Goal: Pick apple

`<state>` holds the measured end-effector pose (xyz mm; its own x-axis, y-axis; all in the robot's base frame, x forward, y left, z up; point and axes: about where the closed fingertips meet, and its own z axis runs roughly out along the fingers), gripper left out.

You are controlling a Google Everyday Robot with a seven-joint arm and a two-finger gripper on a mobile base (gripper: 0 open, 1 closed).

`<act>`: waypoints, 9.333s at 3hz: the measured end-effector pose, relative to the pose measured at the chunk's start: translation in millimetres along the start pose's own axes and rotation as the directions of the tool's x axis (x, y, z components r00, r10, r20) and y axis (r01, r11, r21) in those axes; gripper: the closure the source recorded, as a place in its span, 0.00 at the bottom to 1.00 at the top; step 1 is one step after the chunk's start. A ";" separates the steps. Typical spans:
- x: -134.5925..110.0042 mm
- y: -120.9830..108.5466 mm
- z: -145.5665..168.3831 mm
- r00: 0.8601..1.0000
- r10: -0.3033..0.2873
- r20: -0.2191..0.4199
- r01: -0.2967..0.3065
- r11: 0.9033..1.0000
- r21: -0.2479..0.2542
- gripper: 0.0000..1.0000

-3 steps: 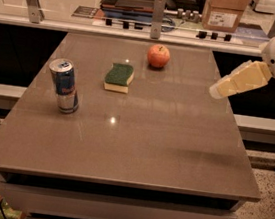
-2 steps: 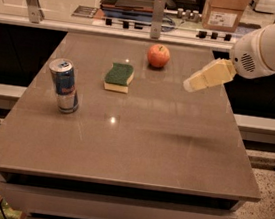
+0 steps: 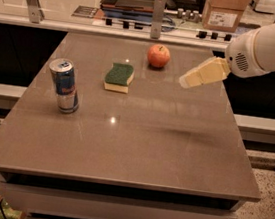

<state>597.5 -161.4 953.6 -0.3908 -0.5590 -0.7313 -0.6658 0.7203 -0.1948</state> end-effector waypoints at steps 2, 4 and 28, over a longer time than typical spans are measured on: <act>-22.8 -21.2 67.7 0.989 0.074 0.125 -0.075 0.997 0.008 0.00; -29.0 -52.3 129.6 0.970 0.136 0.201 -0.137 0.991 -0.010 0.00; -154.3 -64.5 184.1 0.936 0.026 0.351 0.005 0.996 -0.086 1.00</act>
Offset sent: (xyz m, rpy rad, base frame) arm 0.1140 0.0351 -0.0476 0.2087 -0.0853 -0.0577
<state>817.8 -45.9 958.8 -0.1602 -0.3607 -0.9188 -0.7201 0.6794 -0.1412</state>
